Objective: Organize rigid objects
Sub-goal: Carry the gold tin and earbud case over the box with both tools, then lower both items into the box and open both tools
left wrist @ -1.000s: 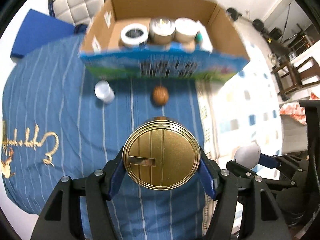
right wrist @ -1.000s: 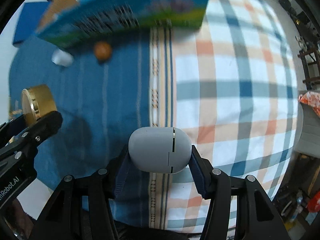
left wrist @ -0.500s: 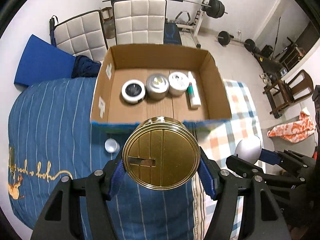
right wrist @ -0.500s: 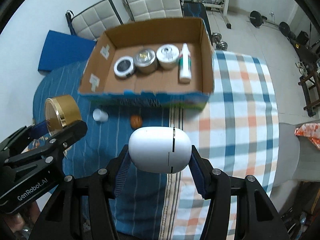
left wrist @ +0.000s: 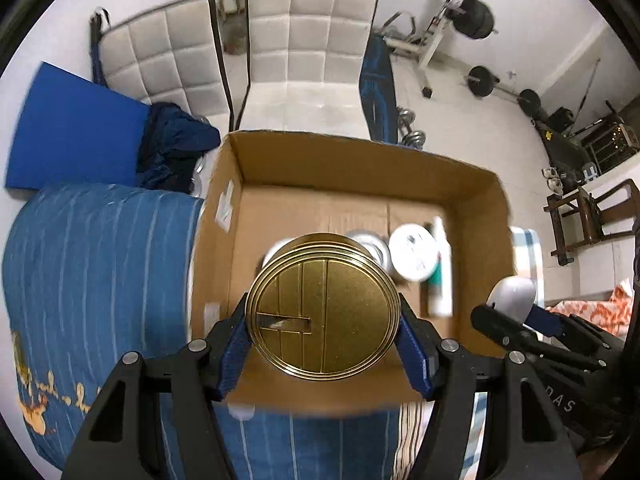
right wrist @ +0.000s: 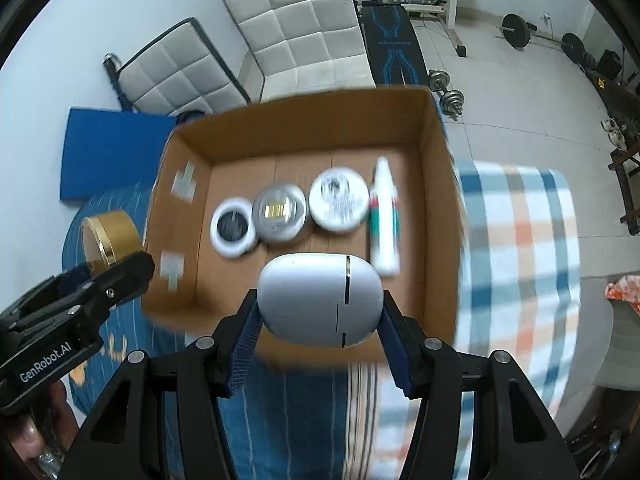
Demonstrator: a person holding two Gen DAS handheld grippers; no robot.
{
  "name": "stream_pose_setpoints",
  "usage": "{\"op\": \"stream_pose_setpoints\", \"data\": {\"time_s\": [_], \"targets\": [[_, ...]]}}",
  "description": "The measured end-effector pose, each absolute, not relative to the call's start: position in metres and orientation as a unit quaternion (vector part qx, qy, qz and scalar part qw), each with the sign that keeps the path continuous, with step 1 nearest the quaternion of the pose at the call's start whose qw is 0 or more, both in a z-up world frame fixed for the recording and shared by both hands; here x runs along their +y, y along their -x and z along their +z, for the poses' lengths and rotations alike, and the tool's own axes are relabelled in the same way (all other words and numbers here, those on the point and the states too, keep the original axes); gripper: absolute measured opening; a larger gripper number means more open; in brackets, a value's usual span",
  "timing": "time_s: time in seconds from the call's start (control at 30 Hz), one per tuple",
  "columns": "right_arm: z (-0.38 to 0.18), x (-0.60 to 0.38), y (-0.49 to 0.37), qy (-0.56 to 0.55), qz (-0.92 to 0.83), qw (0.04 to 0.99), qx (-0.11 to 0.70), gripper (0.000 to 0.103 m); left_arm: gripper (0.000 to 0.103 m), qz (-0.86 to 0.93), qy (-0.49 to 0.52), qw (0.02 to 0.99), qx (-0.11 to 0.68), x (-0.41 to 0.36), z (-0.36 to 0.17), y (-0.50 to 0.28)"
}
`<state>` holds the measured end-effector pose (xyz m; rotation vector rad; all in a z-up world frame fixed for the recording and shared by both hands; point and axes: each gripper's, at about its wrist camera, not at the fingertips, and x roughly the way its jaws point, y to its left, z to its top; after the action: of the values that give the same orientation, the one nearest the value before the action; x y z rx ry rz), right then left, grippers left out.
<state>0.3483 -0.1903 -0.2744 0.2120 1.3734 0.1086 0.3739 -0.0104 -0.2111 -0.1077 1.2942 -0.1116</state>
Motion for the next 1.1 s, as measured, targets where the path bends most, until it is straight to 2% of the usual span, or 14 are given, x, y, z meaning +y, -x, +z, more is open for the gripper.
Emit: {"op": "stream_pose_setpoints", "data": {"time_s": [0.2, 0.4, 0.7, 0.9, 1.03, 1.1], "targets": [[-0.317, -0.179, -0.434, -0.087, 0.033, 0.755, 0.649, 0.059, 0.063, -0.042, 0.062, 0.757, 0.649, 0.000, -0.264, -0.452], [-0.360, -0.172, -0.479, -0.073, 0.033, 0.737, 0.672, 0.059, 0.063, -0.035, 0.075, 0.729, 0.680, 0.004, -0.308, -0.497], [-0.400, -0.163, -0.509, -0.048, 0.033, 0.719, 0.693, 0.059, 0.063, -0.047, 0.065, 0.699, 0.710, -0.008, -0.343, -0.526], [-0.410, -0.162, -0.514, -0.046, 0.038, 0.712, 0.700, 0.060, 0.064, -0.048, 0.079, 0.681, 0.727, -0.008, -0.348, -0.528], [-0.411, -0.165, -0.511, -0.049, 0.037, 0.708, 0.704, 0.079, 0.082, -0.042, 0.076, 0.684, 0.724, -0.008, -0.346, -0.526], [-0.407, -0.169, -0.509, -0.053, 0.033, 0.708, 0.704, 0.080, 0.085, -0.040, 0.063, 0.691, 0.719, -0.010, -0.341, -0.524]]}}
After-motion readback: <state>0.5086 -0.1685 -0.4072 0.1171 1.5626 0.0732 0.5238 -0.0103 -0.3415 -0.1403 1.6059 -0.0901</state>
